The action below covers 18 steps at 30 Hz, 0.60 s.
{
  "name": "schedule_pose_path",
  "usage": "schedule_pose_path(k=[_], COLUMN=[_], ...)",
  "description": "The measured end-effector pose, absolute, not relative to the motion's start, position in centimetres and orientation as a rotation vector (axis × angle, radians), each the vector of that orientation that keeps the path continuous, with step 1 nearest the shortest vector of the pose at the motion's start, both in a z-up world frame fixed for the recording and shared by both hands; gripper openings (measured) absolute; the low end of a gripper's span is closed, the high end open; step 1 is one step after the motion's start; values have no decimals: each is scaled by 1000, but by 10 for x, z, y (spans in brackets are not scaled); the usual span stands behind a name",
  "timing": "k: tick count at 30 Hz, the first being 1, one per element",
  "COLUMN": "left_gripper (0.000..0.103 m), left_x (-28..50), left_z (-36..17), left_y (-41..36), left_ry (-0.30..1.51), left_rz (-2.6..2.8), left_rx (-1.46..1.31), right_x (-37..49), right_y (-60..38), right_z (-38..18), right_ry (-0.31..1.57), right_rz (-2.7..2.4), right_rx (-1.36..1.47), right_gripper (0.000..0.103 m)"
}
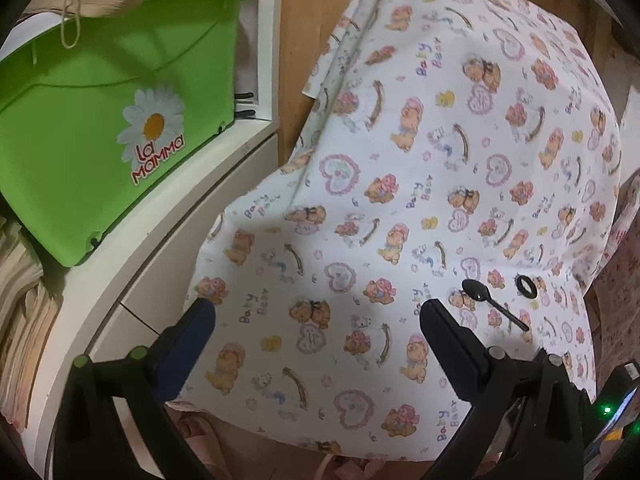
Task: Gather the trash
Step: 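Grasp the black comb with the right gripper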
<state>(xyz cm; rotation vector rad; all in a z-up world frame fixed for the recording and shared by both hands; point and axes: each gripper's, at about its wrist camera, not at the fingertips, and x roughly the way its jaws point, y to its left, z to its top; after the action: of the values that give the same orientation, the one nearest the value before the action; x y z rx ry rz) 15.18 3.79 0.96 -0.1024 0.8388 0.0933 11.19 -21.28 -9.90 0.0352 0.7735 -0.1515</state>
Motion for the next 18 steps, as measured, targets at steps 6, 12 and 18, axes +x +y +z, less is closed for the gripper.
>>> schedule_pose_path(k=[6, 12, 18], left_gripper=[102, 102, 102], left_x=[153, 157, 161], left_z=[5, 4, -5], left_y=[27, 18, -22], left_ry=[850, 841, 839], left_rz=[67, 53, 5], left_rx=[-86, -94, 7], right_x=[112, 111, 117], right_y=[-219, -237, -262], right_z=[-93, -63, -40], right_ry=[823, 772, 772], right_rz=[-44, 22, 71], right_rx=[87, 139, 169], right_gripper=[16, 15, 15])
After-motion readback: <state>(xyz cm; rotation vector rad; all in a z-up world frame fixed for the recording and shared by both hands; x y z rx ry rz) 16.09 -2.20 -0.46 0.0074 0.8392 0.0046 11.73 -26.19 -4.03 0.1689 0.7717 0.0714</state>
